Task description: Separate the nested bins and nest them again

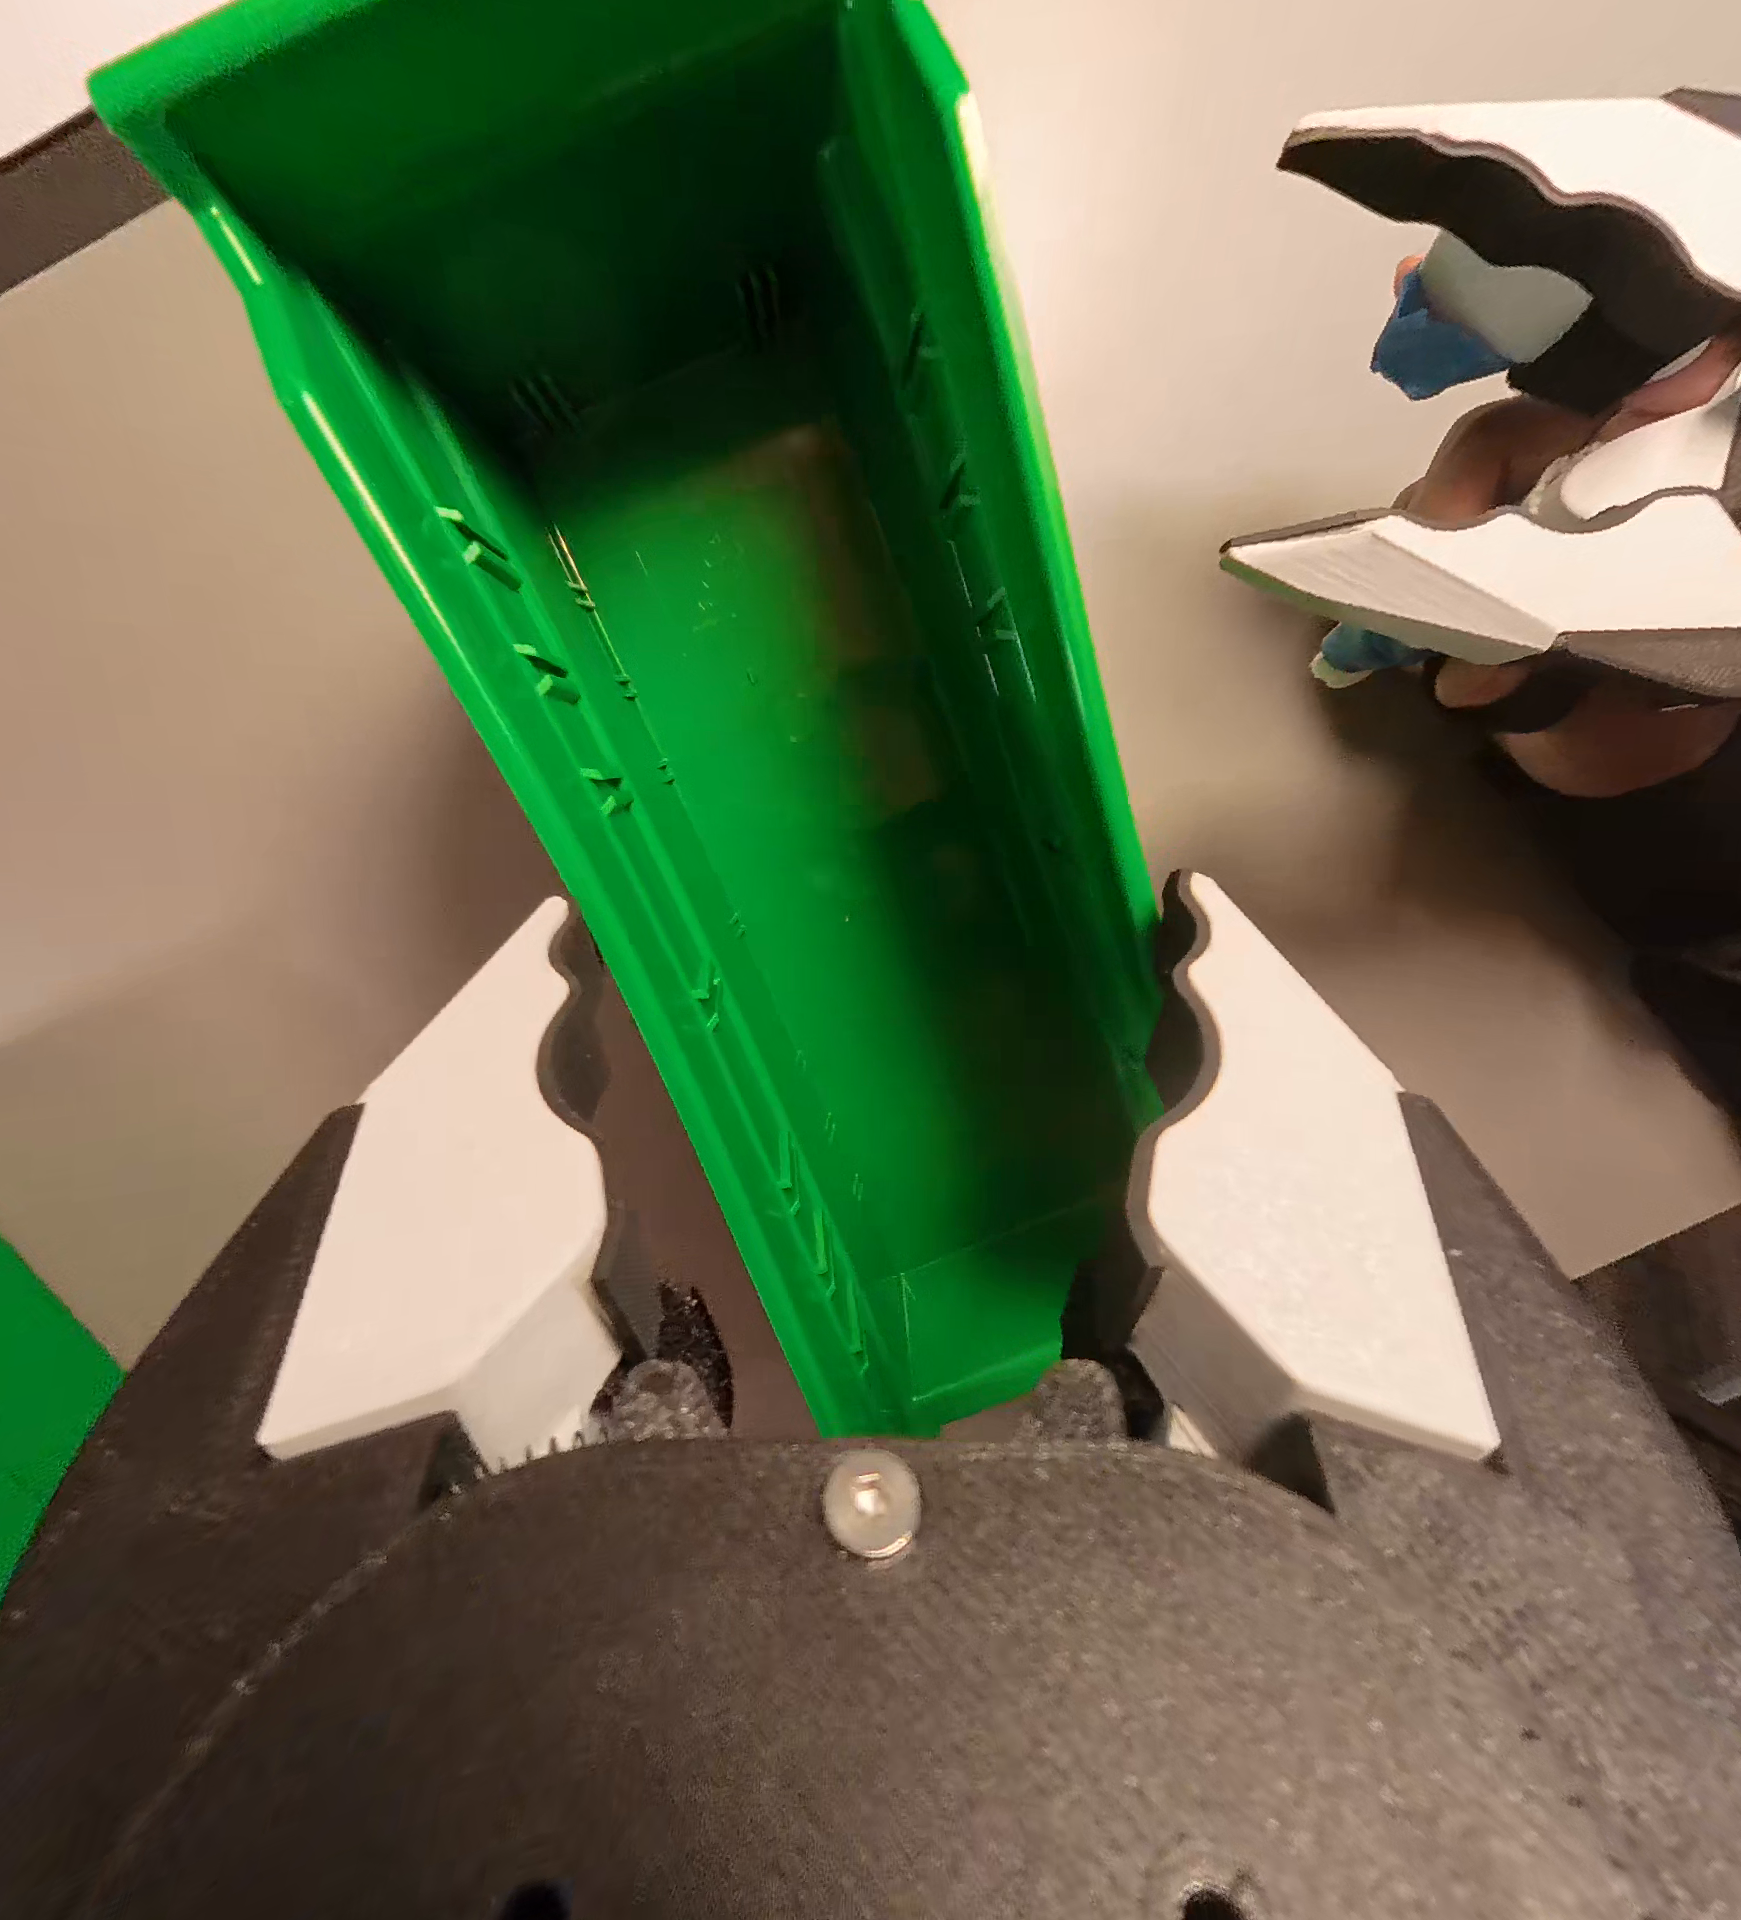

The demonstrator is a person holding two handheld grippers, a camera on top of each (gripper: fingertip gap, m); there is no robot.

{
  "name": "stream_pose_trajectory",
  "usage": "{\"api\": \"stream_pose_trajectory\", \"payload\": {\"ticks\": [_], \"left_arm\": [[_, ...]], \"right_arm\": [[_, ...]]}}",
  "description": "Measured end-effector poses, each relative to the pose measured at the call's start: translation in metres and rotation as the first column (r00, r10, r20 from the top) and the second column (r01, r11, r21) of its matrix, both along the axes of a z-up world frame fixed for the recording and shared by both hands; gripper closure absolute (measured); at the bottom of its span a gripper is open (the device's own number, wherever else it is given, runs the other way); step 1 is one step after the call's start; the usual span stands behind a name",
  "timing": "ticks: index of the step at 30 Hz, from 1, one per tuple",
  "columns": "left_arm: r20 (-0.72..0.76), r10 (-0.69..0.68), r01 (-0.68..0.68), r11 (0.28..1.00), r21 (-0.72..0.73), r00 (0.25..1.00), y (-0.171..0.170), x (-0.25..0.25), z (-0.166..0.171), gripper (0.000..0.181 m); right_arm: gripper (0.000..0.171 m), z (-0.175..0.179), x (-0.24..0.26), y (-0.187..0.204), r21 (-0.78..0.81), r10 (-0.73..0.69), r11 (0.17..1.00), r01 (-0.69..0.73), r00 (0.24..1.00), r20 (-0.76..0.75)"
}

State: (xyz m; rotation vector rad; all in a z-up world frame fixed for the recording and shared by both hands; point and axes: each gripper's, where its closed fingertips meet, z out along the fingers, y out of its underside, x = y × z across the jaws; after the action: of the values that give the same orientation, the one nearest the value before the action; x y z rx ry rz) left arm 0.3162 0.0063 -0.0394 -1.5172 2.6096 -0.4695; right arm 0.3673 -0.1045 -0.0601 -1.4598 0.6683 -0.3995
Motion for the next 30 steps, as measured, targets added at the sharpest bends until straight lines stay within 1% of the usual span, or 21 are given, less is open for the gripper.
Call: {"api": "stream_pose_trajectory", "payload": {"ticks": [6, 11, 15, 20, 24, 27, 30], "left_arm": [[-0.014, 0.006, -0.006, 1.0, -0.019, 1.0, 0.002, -0.002, 0.002, 0.078], [-0.009, -0.004, 0.004, 1.0, 0.005, 1.0, 0.0, -0.003, -0.002, 0.062], [-0.042, -0.019, 0.02, 1.0, 0.02, 0.999, -0.004, -0.009, -0.003, 0.056], [-0.018, -0.052, 0.053, 0.996, 0.065, 0.999, -0.004, -0.016, -0.001, 0.055], [-0.007, -0.069, 0.069, 0.993, 0.091, 0.998, -0.003, -0.021, -0.004, 0.051], [0.009, -0.077, 0.075, 0.993, 0.091, 0.997, -0.004, -0.019, -0.004, 0.053], [0.028, -0.074, 0.072, 0.994, 0.08, 0.997, -0.003, -0.017, -0.002, 0.064]], "right_arm": [[0.094, 0.0, 0.0, -0.001, 0.006, -0.002, 1.0, 0.002, 1.0, -0.001], [0.094, 0.0, 0.0, 0.0, 0.002, -0.001, 1.0, 0.001, 1.0, -0.001], [0.094, 0.0, 0.0, 0.0, 0.002, 0.0, 1.0, 0.0, 1.0, 0.0], [0.094, 0.0, 0.0, 0.0, 0.0, 0.003, 1.0, -0.003, 1.0, -0.004], [0.094, -0.001, 0.0, 0.001, -0.003, 0.005, 1.0, -0.005, 1.0, -0.007], [0.094, -0.001, 0.0, 0.001, -0.006, 0.004, 1.0, -0.004, 1.0, -0.002], [0.094, 0.0, 0.0, 0.001, -0.008, 0.001, 1.0, -0.001, 1.0, 0.004]]}}
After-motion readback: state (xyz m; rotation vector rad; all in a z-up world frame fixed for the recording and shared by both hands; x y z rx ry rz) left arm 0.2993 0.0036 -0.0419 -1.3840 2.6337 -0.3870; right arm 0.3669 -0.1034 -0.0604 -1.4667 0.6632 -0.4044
